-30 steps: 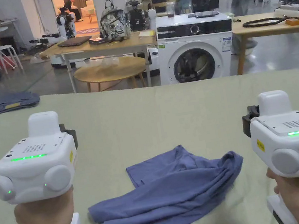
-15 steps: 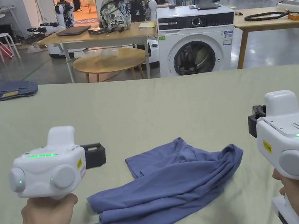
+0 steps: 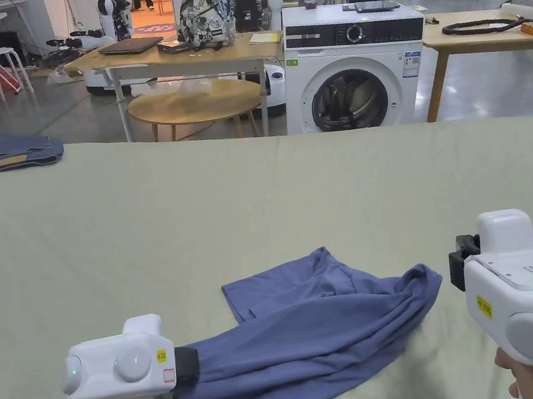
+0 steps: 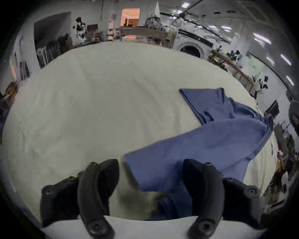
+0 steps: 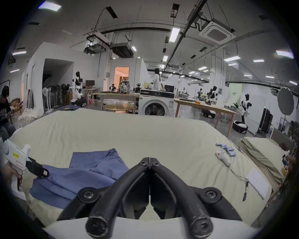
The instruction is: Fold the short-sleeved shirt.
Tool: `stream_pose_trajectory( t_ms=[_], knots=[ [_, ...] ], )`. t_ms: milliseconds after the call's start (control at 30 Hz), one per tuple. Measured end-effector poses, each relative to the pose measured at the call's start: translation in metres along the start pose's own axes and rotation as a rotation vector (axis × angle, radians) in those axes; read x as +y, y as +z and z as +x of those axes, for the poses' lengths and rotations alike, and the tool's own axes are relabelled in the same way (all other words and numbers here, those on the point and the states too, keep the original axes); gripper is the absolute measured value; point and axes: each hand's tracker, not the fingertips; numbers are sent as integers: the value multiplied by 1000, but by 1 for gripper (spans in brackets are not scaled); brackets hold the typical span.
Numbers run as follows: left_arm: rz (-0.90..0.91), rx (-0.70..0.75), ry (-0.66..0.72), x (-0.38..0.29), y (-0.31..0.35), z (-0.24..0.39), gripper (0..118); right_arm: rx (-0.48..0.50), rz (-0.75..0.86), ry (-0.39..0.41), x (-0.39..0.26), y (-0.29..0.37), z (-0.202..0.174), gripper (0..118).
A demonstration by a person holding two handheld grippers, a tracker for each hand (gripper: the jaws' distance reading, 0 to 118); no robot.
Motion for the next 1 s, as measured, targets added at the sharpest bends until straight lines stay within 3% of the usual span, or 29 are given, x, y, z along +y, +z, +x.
stream_pose_trajectory(
  t_ms=[33,67,100,133,333,467,567,600,700,733,1000],
  knots=[
    [11,-3,-26,0,1,-1,69,-2,-2,-2,0,1,0,0],
    [-4,3,-86,2,3,1,50,-4,-4,-1,-2,0,0,0],
    [42,9,-65,4,8,-1,15,-2,-10,-3,-3,-2,1,0],
    [57,-19,-17,4,11,-3,3,1,-13,-5,-4,-3,1,0],
    [112,46,-84,7,24,9,2,22,-28,-6,-16,-19,4,0],
    [81,26,-76,12,18,10,2,124,-141,-47,3,-48,4,0],
    [70,29,-90,8,10,9,2,203,-261,-2,21,-93,-11,0],
    [60,17,-78,7,4,5,2,238,-330,4,27,-112,-18,20],
    [49,10,-88,3,-3,2,2,302,-468,22,37,-167,-41,108],
    [51,4,-83,3,-1,1,2,296,-490,54,40,-185,-50,115],
    [34,-18,-66,3,-7,-2,2,261,-687,100,38,-325,-104,115]
  ],
)
